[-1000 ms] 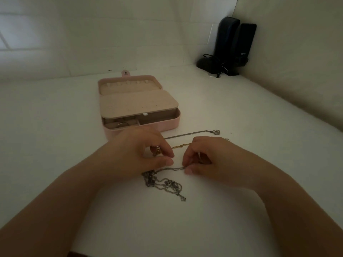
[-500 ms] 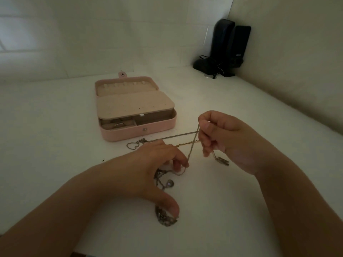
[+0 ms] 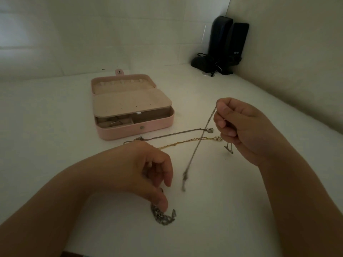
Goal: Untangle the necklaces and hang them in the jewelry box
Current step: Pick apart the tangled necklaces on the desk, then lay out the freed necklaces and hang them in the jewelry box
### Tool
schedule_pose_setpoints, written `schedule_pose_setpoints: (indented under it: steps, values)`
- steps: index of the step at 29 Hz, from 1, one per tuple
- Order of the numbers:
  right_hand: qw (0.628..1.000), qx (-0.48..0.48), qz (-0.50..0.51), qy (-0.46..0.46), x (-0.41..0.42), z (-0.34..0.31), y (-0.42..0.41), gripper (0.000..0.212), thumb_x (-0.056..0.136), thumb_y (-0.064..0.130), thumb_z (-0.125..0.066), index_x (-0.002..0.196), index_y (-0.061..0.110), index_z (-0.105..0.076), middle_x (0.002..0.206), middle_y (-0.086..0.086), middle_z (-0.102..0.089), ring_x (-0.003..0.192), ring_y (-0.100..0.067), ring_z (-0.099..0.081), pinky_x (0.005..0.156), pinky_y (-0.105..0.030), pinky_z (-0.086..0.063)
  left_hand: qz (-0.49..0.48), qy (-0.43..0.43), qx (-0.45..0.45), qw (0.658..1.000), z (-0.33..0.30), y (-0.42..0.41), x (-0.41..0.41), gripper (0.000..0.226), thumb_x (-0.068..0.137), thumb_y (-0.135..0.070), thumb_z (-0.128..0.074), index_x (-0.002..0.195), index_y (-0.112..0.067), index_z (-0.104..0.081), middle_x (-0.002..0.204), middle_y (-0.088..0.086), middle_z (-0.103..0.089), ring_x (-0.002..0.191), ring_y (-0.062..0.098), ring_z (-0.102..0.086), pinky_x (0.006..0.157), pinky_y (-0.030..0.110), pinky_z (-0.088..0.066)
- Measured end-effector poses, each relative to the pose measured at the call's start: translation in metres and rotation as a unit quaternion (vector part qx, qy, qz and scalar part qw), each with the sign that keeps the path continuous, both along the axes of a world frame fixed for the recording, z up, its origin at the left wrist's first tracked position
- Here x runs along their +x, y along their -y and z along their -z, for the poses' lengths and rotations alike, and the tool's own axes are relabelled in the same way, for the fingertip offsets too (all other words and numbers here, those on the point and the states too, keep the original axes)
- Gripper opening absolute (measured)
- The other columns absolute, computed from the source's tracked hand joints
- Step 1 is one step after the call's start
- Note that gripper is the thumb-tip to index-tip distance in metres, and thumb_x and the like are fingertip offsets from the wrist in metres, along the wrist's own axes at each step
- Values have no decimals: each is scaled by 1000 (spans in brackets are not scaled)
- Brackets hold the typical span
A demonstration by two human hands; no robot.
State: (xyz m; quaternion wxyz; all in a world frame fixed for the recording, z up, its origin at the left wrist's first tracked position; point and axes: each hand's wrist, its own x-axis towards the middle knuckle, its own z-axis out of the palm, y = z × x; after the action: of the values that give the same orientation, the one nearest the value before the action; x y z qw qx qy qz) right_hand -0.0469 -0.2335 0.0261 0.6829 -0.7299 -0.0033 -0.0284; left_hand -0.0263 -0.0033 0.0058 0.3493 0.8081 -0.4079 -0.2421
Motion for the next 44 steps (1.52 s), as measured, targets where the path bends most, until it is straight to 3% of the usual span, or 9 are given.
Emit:
schedule_pose_setpoints:
  steps: [7, 11, 14, 17, 19, 25, 32, 39, 44]
  values:
    - [997, -7, -71, -3, -3, -1, -2, 21, 95, 15, -40, 76, 13, -48, 58, 3, -47, 43, -4, -27, 38, -14, -21, -136, 98, -87, 982, 8, 7, 6, 20, 69, -47, -66, 86, -40, -59, 90, -34, -57, 82, -6, -54, 68, 12, -45]
    - [989, -13, -147, 0, -7, -1, -8, 12, 89, 21, -46, 82, 13, -50, 64, 2, -58, 43, -4, -29, 37, -13, -25, -95, 104, -126, 982, 13, 17, 4, 57, 74, -53, -53, 128, -45, -38, 127, -33, -46, 120, -7, -43, 95, 17, -42]
    - [978, -20, -209, 8, -8, 1, -12, 10, 90, 19, -47, 86, 11, -50, 78, -1, -68, 42, -4, -30, 38, -14, -26, -58, 41, -162, 984, 12, 23, 2, 66, 79, -43, -55, 139, -32, -30, 138, -19, -44, 128, 0, -40, 104, 27, -37]
    - [975, -30, -219, -1, -7, 4, -12, 9, 89, 19, -48, 86, 11, -51, 88, -5, -71, 40, -5, -31, 38, -14, -26, -75, -55, -207, 974, 8, 22, 3, 46, 81, -31, -60, 125, -29, -48, 105, -10, -68, 105, 3, -61, 92, 21, -46]
    - [976, -43, -212, -9, -7, 4, -10, 8, 89, 19, -50, 86, 12, -52, 87, -6, -71, 41, -5, -32, 38, -14, -26, -117, -45, -216, 968, 5, 19, 3, 23, 82, -34, -58, 104, -33, -60, 78, -11, -71, 81, 3, -67, 80, 14, -48]
    - [987, -47, -151, -36, -6, -1, 0, 8, 80, 24, -60, 79, 16, -58, 66, 0, -65, 41, -4, -35, 37, -15, -29, -202, -75, -258, 942, 2, 4, 11, 13, 74, -35, -67, 73, -22, -68, 46, -8, -49, 42, 5, -44, 54, 20, -51]
    - [981, -50, -170, -76, -5, 3, 18, 13, 76, 9, -68, 87, 14, -63, 69, -3, -66, 48, -8, -45, 45, -20, -43, -173, -123, -157, 964, -5, -19, 16, 9, 78, -33, -66, 81, -27, -72, 57, -7, -58, 42, 4, -37, 40, 14, -31]
    - [943, -225, -209, -129, -7, 5, 11, 26, 78, -5, -65, 90, 18, -67, 81, 2, -72, 74, -10, -63, 73, -21, -50, -221, 85, 9, 971, -1, -36, 4, 16, 83, -21, -63, 78, -36, -66, 66, -29, -63, 57, -7, -55, 55, 4, -38]
    - [951, -255, -143, -98, -12, -4, 10, 27, 86, -5, -55, 92, 17, -70, 90, -1, -71, 83, -5, -65, 75, -14, -50, -274, 149, -26, 950, 8, -52, -12, 26, 78, -15, -68, 75, -41, -62, 79, -20, -66, 81, -20, -53, 67, -4, -35]
